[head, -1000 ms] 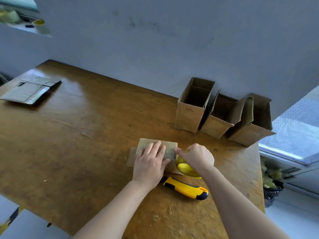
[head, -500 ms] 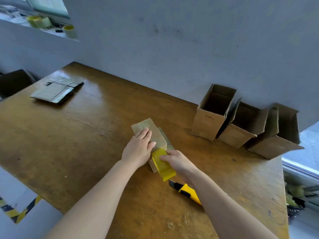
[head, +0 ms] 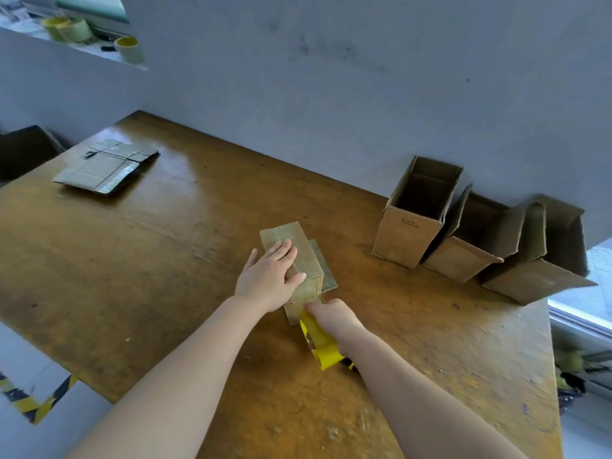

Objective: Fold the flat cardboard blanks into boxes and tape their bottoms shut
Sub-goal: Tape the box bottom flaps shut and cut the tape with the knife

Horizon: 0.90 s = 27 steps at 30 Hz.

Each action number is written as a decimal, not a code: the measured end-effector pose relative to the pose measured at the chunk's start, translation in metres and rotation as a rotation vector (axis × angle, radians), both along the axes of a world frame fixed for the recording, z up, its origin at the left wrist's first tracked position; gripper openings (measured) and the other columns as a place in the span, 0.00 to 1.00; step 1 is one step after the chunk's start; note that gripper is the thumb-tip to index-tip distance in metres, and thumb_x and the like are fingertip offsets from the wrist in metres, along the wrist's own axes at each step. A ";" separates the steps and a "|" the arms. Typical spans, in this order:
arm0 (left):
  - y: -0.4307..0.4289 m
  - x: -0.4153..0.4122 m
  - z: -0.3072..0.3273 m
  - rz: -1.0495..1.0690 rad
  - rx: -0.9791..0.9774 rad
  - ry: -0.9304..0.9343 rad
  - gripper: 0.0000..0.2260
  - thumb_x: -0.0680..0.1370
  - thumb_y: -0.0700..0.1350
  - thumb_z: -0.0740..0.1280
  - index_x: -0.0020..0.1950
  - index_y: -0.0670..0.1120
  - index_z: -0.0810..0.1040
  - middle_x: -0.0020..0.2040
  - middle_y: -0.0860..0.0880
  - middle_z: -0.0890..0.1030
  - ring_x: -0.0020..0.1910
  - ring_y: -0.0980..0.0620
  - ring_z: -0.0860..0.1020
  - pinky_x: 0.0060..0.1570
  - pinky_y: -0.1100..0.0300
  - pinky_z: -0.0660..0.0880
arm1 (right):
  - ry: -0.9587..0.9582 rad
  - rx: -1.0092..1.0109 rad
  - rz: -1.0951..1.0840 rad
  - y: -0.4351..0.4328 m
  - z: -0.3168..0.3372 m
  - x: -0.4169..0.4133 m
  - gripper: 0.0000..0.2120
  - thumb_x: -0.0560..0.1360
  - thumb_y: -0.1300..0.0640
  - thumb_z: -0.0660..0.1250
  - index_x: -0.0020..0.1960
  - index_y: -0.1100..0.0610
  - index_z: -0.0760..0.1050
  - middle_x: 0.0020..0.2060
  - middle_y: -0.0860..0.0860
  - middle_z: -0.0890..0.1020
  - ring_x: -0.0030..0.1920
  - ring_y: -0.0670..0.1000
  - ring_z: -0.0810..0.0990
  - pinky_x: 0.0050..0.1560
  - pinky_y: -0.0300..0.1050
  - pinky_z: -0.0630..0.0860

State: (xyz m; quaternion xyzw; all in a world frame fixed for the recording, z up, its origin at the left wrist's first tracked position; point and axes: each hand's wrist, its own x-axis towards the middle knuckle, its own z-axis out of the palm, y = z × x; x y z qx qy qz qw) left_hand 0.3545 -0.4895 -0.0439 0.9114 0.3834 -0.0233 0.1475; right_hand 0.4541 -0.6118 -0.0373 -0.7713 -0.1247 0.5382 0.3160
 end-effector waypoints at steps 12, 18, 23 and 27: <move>-0.017 0.012 -0.001 0.014 0.217 0.008 0.35 0.75 0.59 0.66 0.77 0.46 0.58 0.77 0.47 0.58 0.76 0.47 0.55 0.64 0.51 0.71 | -0.146 0.104 0.146 -0.019 0.002 -0.007 0.18 0.76 0.39 0.63 0.57 0.52 0.73 0.47 0.51 0.81 0.39 0.51 0.83 0.41 0.47 0.82; -0.016 0.010 -0.009 -0.018 0.208 -0.032 0.35 0.76 0.57 0.65 0.77 0.45 0.56 0.78 0.46 0.57 0.77 0.46 0.53 0.65 0.53 0.70 | -0.176 0.105 0.190 -0.026 0.001 -0.001 0.30 0.75 0.38 0.64 0.71 0.54 0.66 0.61 0.51 0.76 0.58 0.53 0.76 0.59 0.48 0.75; -0.011 -0.002 -0.010 -0.073 0.041 -0.121 0.38 0.78 0.52 0.65 0.79 0.48 0.44 0.79 0.51 0.40 0.77 0.51 0.38 0.73 0.53 0.47 | -0.115 0.145 0.149 -0.025 -0.001 -0.001 0.32 0.74 0.39 0.67 0.72 0.53 0.65 0.61 0.52 0.76 0.59 0.53 0.76 0.61 0.51 0.75; -0.024 -0.013 0.002 -0.009 -0.064 -0.354 0.40 0.75 0.48 0.70 0.78 0.55 0.46 0.79 0.53 0.41 0.76 0.54 0.37 0.72 0.55 0.47 | -0.088 0.158 0.099 -0.027 -0.004 0.000 0.31 0.73 0.41 0.69 0.71 0.53 0.67 0.59 0.52 0.79 0.56 0.53 0.78 0.56 0.49 0.77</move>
